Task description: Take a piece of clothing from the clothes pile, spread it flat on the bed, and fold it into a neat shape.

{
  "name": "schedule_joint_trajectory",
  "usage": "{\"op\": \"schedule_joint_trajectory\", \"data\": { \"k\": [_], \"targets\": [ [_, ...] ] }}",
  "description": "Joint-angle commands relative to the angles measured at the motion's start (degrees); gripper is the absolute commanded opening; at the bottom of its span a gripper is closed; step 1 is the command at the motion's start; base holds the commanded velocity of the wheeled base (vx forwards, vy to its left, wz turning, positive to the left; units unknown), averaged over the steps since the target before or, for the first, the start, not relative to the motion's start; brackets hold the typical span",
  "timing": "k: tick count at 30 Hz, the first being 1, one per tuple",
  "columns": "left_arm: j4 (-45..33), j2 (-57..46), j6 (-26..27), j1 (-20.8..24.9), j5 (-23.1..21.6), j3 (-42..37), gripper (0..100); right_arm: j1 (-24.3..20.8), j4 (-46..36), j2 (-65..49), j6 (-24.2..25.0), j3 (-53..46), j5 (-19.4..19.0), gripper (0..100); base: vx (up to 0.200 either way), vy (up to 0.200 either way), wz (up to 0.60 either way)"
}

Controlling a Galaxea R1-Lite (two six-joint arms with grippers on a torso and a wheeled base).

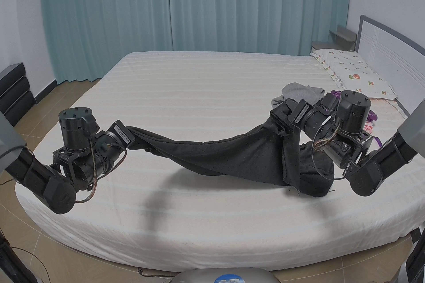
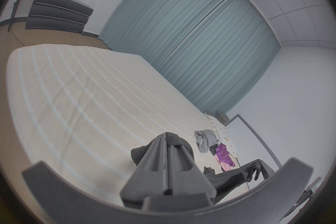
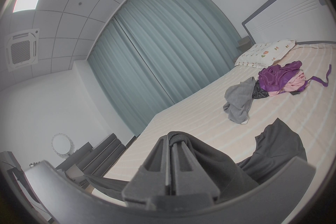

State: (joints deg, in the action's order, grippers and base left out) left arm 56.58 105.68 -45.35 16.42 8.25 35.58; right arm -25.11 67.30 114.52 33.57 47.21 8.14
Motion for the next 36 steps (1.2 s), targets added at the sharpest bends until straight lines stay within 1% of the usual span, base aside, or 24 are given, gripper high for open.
{"op": "schedule_joint_trajectory", "data": {
  "k": [1,6,9,13,16,18,22,25,29,33,34,36],
  "targets": [
    [0.0,0.0,0.0,-0.2,0.0,0.0,0,0.1,0.1,-0.1,0.0,0.1,-0.1,0,0.000,0.200,0.00],
    [0.0,-0.4,0.0,-0.4,0.0,0.0,0,0.3,0.1,-0.1,0.0,0.0,-0.1,0,0.000,0.200,0.00],
    [0.1,-0.9,0.0,-0.8,0.0,-1.0,0,1.0,0.0,-1.0,0.0,-0.6,-0.1,0,0.000,0.000,0.00],
    [0.1,-1.4,0.1,-0.1,-0.1,-2.7,0,2.3,-0.2,-2.4,0.0,-1.3,-0.5,0,0.000,0.000,0.00],
    [0.1,-1.4,0.0,0.1,-0.1,-3.0,0,2.3,-0.1,-3.6,0.1,-3.2,-0.6,0,0.000,0.000,0.00],
    [0.0,-1.7,0.0,0.9,0.1,-3.5,0,1.9,0.1,-5.4,1.1,-6.2,-0.6,0,0.000,0.000,0.00],
    [0.0,-3.6,0.0,2.7,0.2,-6.1,0,1.9,0.0,-8.4,2.9,-9.7,-0.6,0,-0.200,0.000,0.00],
    [0.0,-4.4,0.0,3.1,0.4,-6.8,0,1.7,0.0,-10.4,3.2,-12.0,-0.6,0,-0.200,0.000,0.00],
    [-0.2,-8.0,0.2,3.4,0.6,-9.2,0,1.2,-0.2,-18.0,3.2,-17.2,-0.6,0,-0.200,0.000,0.00],
    [-2.8,-12.7,0.4,3.4,0.6,-9.7,0,0.9,-0.3,-24.2,3.2,-19.9,-0.5,0,-0.200,0.000,0.00],
    [-5.6,-15.5,0.5,3.4,0.6,-9.2,0,0.2,-0.7,-27.9,3.2,-20.8,-0.2,0,-0.200,0.000,0.00],
    [-8.8,-18.8,0.8,3.5,0.7,-8.3,0,-0.2,-2.5,-32.0,3.0,-20.8,0.3,0,-0.200,0.000,0.00]
  ]
}}
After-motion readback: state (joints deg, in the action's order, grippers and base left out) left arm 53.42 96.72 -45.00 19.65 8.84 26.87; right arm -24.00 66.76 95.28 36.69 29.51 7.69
